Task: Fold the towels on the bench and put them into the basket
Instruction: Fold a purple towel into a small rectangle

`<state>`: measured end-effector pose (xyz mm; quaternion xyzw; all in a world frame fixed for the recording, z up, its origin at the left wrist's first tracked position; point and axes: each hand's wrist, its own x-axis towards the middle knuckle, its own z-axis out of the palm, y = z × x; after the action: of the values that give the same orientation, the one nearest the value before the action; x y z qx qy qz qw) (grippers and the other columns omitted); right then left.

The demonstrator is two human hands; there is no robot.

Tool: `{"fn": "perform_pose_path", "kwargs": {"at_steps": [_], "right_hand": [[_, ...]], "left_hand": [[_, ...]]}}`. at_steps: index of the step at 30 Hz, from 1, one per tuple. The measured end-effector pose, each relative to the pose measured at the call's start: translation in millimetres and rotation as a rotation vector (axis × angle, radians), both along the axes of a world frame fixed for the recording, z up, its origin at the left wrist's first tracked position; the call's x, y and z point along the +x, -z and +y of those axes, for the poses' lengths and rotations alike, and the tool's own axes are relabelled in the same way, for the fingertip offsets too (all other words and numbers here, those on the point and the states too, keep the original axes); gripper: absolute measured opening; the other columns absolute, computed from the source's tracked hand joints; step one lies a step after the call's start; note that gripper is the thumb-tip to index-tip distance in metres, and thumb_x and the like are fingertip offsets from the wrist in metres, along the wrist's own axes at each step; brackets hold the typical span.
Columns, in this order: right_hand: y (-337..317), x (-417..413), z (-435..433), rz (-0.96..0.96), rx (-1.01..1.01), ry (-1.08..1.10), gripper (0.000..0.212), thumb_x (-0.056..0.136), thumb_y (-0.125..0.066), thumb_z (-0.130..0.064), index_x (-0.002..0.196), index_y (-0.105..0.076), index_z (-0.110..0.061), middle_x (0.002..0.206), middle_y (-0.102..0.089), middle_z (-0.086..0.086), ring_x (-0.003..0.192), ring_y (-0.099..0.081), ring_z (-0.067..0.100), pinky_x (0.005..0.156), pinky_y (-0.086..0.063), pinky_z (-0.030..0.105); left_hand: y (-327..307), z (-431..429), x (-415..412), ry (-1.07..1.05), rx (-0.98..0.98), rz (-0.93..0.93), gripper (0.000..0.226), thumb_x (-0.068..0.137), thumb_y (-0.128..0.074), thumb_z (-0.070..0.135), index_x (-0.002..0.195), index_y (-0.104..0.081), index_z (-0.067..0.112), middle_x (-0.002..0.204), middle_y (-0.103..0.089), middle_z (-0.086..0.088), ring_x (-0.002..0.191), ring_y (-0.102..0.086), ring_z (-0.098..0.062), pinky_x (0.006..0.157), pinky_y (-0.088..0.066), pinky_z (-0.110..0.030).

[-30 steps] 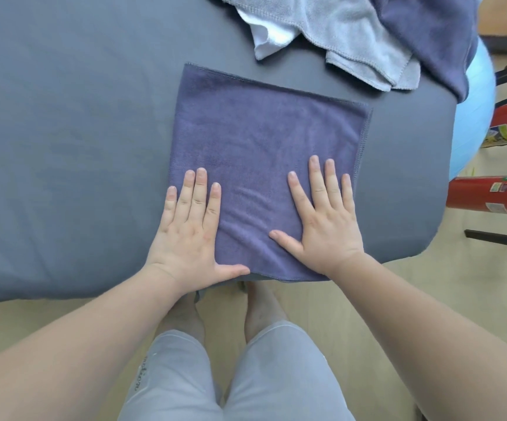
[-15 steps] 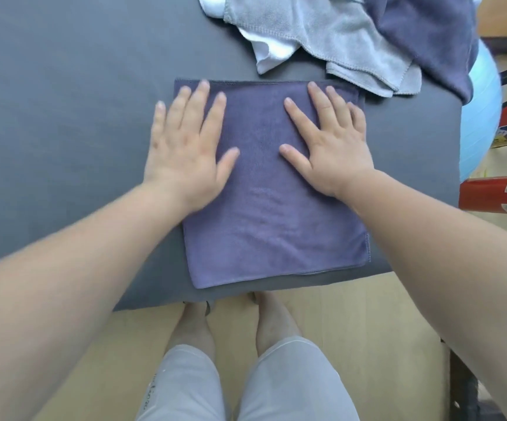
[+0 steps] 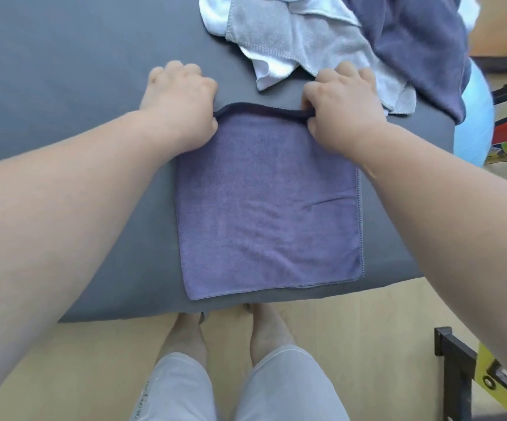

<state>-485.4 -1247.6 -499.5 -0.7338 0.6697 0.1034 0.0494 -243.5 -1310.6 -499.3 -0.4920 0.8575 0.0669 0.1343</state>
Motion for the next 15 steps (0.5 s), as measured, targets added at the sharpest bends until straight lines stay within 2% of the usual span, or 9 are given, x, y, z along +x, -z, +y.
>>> {"fn": "perform_pose_path", "kwargs": {"at_steps": [2, 5, 9, 15], "right_hand": [[-4.0, -1.3, 0.6, -0.028, -0.024, -0.037, 0.017, 0.083, -0.056, -0.007, 0.095, -0.06, -0.019, 0.098, -0.063, 0.007, 0.104, -0.05, 0.034, 0.09, -0.033, 0.044], [-11.3, -2.8, -2.3, -0.078, -0.114, 0.004, 0.011, 0.089, -0.055, -0.014, 0.099, -0.058, -0.015, 0.1, -0.065, 0.012, 0.102, -0.053, 0.036, 0.09, -0.034, 0.045], [-20.5, 2.7, 2.7, -0.11, -0.22, 0.044, 0.012, 0.09, -0.055, -0.018, 0.1, -0.059, -0.014, 0.101, -0.062, 0.012, 0.1, -0.053, 0.036, 0.086, -0.034, 0.045], [-25.8, 6.9, 70.0, -0.182, -0.321, -0.093, 0.009, 0.074, -0.061, -0.012, 0.081, -0.059, -0.016, 0.074, -0.053, 0.007, 0.076, -0.052, 0.033, 0.075, -0.034, 0.041]], "left_hand": [[-0.9, -1.2, 1.7, 0.023, -0.065, 0.024, 0.012, 0.087, -0.057, 0.013, 0.099, -0.058, 0.014, 0.102, -0.062, -0.018, 0.1, -0.054, -0.038, 0.084, -0.037, -0.044], [-7.6, -5.1, 6.5, -0.015, -0.215, 0.083, 0.015, 0.083, -0.053, 0.001, 0.094, -0.051, 0.011, 0.09, -0.061, -0.02, 0.084, -0.052, -0.037, 0.074, -0.029, -0.043], [-24.5, -3.1, 13.8, -0.063, -0.263, 0.187, 0.008, 0.083, -0.052, 0.005, 0.09, -0.053, 0.009, 0.086, -0.055, -0.018, 0.077, -0.035, -0.03, 0.071, -0.024, -0.042], [-24.1, 56.5, 54.4, 0.009, -0.245, 0.401, 0.011, 0.072, -0.054, 0.005, 0.081, -0.057, 0.011, 0.079, -0.053, -0.014, 0.074, -0.048, -0.035, 0.066, -0.028, -0.039]]}}
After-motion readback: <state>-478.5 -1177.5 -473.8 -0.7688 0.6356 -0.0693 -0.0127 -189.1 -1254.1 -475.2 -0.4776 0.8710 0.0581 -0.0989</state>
